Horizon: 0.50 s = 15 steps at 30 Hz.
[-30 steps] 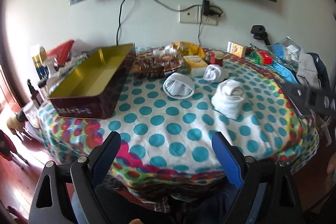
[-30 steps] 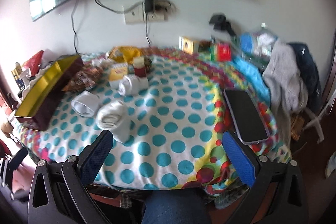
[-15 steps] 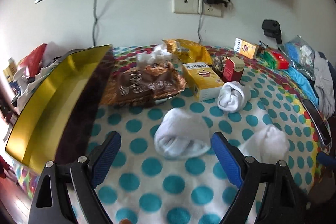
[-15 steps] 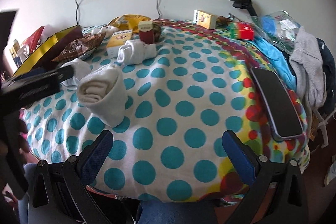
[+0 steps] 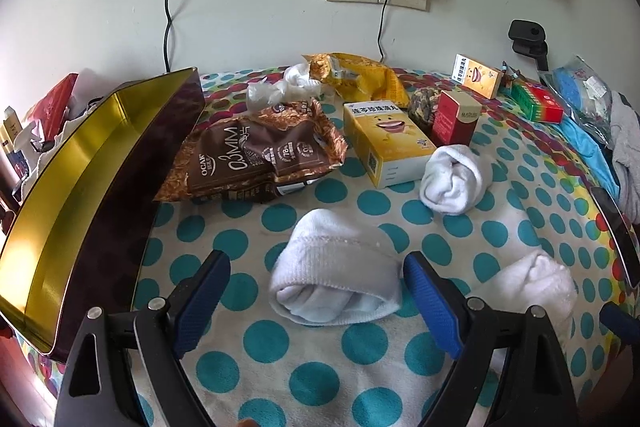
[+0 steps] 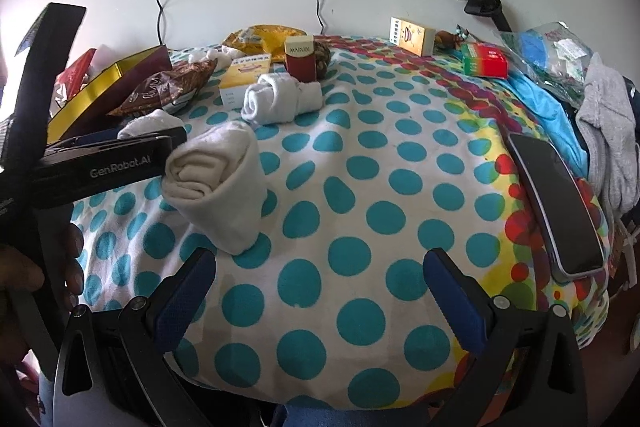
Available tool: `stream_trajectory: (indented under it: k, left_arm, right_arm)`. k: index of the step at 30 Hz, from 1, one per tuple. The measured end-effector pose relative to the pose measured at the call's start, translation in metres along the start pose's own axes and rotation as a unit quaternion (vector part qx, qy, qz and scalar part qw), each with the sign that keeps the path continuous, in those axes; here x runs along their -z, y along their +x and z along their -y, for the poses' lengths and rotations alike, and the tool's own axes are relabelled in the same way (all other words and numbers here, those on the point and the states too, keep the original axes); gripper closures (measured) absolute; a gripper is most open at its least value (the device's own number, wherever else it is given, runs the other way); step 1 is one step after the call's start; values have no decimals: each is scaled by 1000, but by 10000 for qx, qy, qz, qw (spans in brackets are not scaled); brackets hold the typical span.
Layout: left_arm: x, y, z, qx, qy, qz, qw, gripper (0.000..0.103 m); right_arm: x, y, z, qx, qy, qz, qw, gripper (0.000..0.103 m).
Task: Organize objects
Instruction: 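Lower the left gripper onto a white rolled sock and close it, then carry the sock into the gold tin box and open the left gripper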
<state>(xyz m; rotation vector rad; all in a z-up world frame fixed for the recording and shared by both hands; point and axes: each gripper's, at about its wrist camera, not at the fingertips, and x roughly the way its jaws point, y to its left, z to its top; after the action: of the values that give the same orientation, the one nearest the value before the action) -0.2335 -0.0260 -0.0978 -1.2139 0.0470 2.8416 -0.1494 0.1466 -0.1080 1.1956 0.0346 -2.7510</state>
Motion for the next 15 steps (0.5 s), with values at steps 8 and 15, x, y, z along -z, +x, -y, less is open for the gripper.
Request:
stream_trajectory:
  k: [8,15]
  left_arm:
    - [1,1,7,158,28,-83,9998,41]
    - [-7,-20,-6,208,-31,289,9994,45]
  right_arm:
    - [4,1,0,-24,0,-65,10000,0]
    - [4,1,1,-19,0,-53,10000,0]
